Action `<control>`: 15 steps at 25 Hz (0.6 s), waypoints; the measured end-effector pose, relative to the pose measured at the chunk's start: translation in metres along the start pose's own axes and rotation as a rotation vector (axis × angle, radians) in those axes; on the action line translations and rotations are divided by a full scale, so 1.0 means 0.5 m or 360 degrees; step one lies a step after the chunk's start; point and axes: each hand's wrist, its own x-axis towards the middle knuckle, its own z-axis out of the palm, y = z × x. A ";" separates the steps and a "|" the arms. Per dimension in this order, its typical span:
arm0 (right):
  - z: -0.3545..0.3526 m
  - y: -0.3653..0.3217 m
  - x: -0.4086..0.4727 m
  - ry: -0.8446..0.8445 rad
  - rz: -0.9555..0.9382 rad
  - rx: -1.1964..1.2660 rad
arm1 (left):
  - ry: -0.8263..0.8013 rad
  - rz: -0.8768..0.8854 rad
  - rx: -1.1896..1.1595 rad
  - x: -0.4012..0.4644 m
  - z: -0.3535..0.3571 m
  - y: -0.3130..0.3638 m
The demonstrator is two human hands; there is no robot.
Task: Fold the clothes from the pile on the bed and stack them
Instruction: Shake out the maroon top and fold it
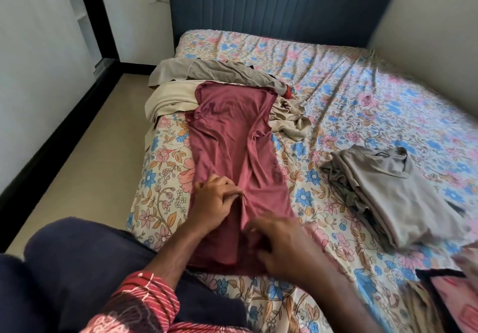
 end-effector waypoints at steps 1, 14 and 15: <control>0.010 -0.020 -0.004 -0.0126 -0.0082 0.0050 | -0.0033 -0.0012 -0.0034 -0.007 -0.013 -0.004; 0.022 0.227 -0.025 -0.0221 -0.0182 -0.0233 | -0.0515 0.0936 0.0892 -0.131 -0.174 -0.128; 0.029 0.227 -0.021 -0.0238 -0.0233 -0.0222 | -0.0541 0.0994 0.0861 -0.131 -0.167 -0.131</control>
